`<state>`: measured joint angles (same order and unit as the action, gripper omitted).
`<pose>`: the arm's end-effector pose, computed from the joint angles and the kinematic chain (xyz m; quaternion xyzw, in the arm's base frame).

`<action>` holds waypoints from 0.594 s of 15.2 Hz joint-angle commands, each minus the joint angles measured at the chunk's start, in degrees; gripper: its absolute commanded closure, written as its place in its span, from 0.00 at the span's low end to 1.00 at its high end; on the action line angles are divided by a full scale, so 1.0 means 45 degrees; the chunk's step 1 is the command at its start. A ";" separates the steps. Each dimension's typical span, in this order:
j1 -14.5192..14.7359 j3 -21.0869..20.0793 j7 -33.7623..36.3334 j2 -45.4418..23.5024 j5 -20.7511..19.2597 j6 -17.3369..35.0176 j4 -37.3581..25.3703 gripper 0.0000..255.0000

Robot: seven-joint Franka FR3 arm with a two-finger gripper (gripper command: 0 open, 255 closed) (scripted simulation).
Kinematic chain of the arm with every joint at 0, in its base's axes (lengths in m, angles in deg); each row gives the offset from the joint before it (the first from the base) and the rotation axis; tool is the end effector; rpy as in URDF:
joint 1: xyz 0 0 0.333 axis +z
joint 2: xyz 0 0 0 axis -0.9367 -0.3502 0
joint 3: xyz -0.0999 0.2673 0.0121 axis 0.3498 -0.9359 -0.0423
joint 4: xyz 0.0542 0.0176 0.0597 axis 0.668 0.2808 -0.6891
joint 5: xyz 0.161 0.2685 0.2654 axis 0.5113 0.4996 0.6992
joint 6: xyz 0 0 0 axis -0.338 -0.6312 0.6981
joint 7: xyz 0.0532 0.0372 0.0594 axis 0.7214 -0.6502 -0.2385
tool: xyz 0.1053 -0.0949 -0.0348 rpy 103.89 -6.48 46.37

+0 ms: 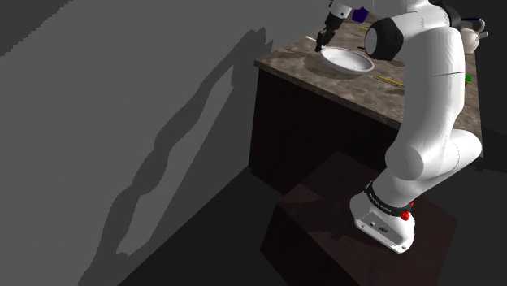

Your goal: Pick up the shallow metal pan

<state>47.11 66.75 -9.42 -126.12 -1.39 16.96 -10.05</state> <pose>0.6093 -0.4274 0.3976 -0.9941 -0.0191 -0.0893 0.0589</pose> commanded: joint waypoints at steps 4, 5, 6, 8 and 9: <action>-0.0248 -0.0026 0.0284 -0.0216 -0.0002 -0.0947 -0.1232 1.00; -0.0308 -0.0034 0.0342 -0.0271 0.0003 -0.1149 -0.1505 1.00; -0.0373 -0.0045 0.0402 -0.0337 0.0011 -0.1358 -0.1795 1.00; -0.0524 -0.0076 0.0531 -0.0501 0.0036 -0.1801 -0.2439 1.00; -0.0611 -0.0096 0.0602 -0.0605 0.0055 -0.2038 -0.2800 1.00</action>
<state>45.00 66.48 -7.21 -127.91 -1.30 9.38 -19.99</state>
